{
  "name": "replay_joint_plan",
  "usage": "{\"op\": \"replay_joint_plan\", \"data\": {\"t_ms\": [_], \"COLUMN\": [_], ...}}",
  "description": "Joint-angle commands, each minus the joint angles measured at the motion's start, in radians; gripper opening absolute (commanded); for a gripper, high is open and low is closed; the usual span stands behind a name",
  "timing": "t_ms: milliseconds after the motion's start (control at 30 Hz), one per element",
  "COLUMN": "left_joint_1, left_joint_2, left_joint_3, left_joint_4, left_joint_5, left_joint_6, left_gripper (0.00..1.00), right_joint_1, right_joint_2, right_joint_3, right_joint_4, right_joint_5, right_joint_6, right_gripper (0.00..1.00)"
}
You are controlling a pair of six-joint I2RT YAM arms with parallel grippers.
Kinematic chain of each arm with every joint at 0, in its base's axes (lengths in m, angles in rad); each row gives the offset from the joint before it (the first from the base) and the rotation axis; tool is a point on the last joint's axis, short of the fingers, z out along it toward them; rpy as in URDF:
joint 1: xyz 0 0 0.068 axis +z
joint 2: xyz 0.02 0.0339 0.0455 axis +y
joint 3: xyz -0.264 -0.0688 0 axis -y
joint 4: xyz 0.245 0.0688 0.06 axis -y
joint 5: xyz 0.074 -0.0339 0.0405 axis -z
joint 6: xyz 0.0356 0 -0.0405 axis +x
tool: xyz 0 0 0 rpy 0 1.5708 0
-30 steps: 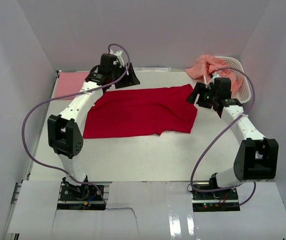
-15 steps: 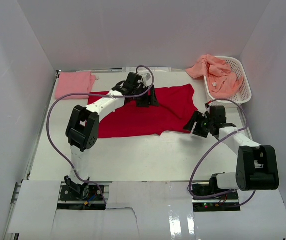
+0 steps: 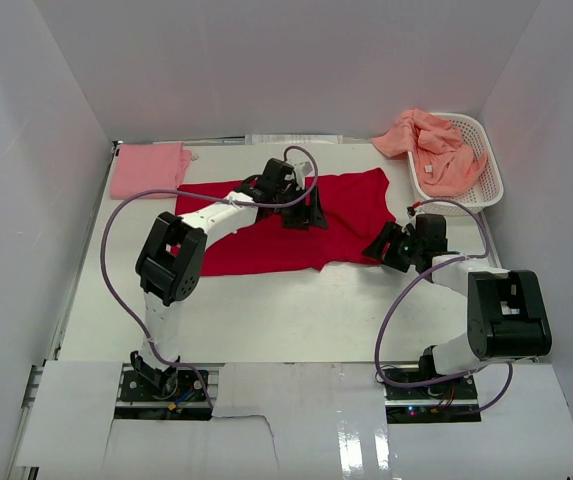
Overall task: Fold and stack the t-shirts
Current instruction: Fold the flattened tshirt in 1/3 of the way
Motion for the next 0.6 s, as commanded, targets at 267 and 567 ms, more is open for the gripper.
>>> {"op": "replay_joint_plan", "data": {"t_ms": [267, 567], "left_joint_1": [-0.084, -0.101], "left_joint_2": [0.0, 0.039], "left_joint_3": [0.054, 0.06], "left_joint_4": [0.093, 0.094], "left_joint_5": [0.128, 0.131], "left_joint_6": [-0.048, -0.048], "left_gripper": [0.74, 0.74], "right_joint_1": [-0.004, -0.005], "right_joint_2": [-0.04, 0.121], "right_joint_3": [-0.032, -0.054], "right_joint_4": [-0.056, 0.101], "right_joint_5": [0.141, -0.031], "right_joint_6": [-0.037, 0.04], "right_gripper": [0.72, 0.72]}}
